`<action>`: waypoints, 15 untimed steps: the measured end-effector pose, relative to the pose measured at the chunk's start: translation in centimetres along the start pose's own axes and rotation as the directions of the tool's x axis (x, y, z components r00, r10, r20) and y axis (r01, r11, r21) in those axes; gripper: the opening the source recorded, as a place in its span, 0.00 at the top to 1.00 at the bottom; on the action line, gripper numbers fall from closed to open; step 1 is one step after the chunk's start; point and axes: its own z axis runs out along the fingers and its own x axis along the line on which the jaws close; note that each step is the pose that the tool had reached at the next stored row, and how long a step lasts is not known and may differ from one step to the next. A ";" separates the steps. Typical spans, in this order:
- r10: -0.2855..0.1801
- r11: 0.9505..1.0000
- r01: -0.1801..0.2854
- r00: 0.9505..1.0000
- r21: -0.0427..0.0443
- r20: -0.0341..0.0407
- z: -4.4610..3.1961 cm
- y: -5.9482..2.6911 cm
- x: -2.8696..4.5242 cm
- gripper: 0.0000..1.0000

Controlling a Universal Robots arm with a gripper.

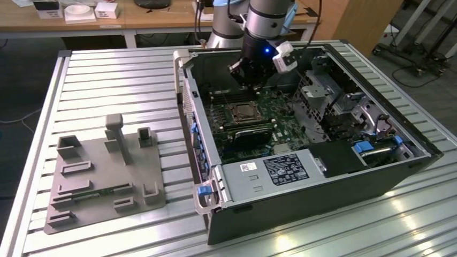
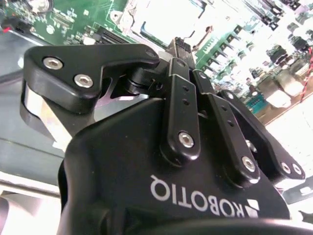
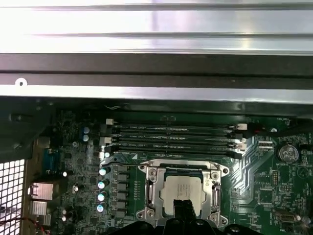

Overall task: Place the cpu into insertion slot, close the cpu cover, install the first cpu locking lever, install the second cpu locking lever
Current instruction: 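Install the first cpu locking lever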

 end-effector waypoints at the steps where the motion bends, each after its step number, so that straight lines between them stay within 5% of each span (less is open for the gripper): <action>1: 0.000 1.000 0.000 1.000 0.000 0.000 0.01 0.01 0.16 0.90; 5: -0.001 1.000 0.001 1.000 0.000 0.000 0.02 0.03 0.85 0.90; 15: -0.008 1.000 0.008 1.000 0.000 0.000 0.02 0.03 0.87 0.90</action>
